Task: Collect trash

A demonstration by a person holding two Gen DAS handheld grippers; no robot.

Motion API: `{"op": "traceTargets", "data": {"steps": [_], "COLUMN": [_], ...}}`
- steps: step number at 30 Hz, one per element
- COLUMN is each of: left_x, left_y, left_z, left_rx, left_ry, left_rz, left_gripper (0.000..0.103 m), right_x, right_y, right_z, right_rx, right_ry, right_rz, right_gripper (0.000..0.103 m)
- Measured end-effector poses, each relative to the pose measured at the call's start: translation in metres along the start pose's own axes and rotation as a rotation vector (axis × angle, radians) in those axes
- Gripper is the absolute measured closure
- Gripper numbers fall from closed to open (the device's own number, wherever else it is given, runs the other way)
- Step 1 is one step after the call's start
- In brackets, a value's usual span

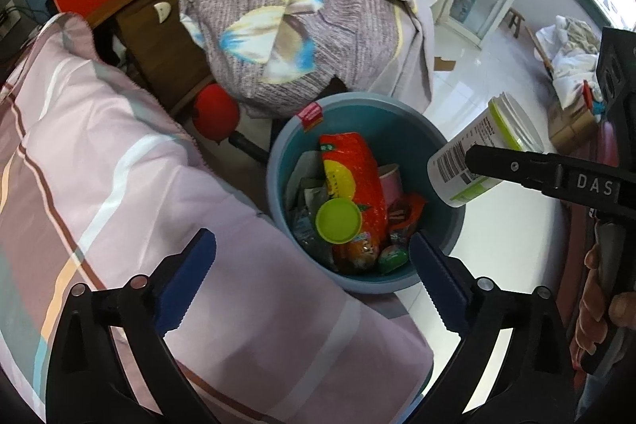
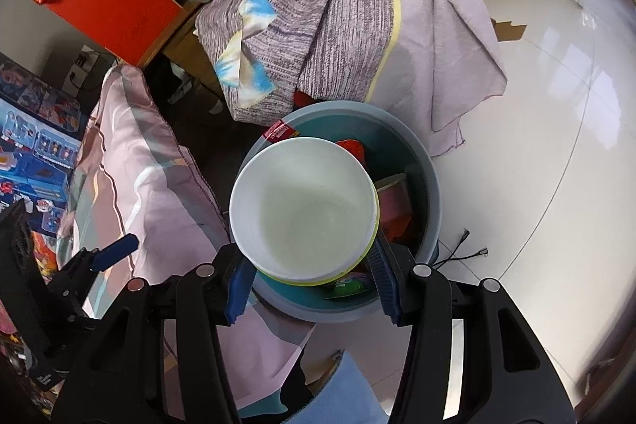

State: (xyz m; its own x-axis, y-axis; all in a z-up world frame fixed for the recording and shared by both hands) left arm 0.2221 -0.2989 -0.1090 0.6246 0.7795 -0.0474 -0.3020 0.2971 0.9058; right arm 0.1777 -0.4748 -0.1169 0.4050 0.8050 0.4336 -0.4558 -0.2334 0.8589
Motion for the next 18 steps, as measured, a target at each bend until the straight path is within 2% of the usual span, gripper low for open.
{"op": "traceTargets", "data": {"steps": [9,14,16,18], "left_x": [0.017,0.019,0.019,0.020], "left_y": [0.003,0.003,0.004,0.004], "left_z": [-0.005,-0.007,-0.007,-0.009], "left_rx": [-0.004,-0.005,-0.004,-0.003], "left_ry": [0.041,0.047,0.047,0.046], "left_rz": [0.002,-0.005,-0.008,-0.012], "left_gripper": [0.005,0.005,0.005,0.005], "right_x": [0.008,0.013,0.014,0.014], "right_y": [-0.015,-0.015,-0.013,-0.012], "right_z": [-0.002,-0.004,-0.003,-0.002], "right_rx": [0.042,0.038,0.028,0.023], "right_ry": [0.028,0.033,0.037,0.031], "right_rz": [-0.044,-0.055,-0.064,-0.064], "right_gripper": [0.052,0.046,0.038,0.036]}}
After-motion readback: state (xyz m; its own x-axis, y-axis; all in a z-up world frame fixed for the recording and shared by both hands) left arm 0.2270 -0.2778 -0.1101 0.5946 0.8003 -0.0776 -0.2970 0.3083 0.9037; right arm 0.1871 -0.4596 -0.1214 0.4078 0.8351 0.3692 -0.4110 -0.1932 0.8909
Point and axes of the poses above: each gripper's, at about its wrist camera, not at the fingertips, and y roughly against the way its jaws point, x to its left, z to its top, the point moved 4 cm from there along -y, roughly the way its jaws point, and after that the axes turned 5 degrees about -y, right-handed, at the moved point
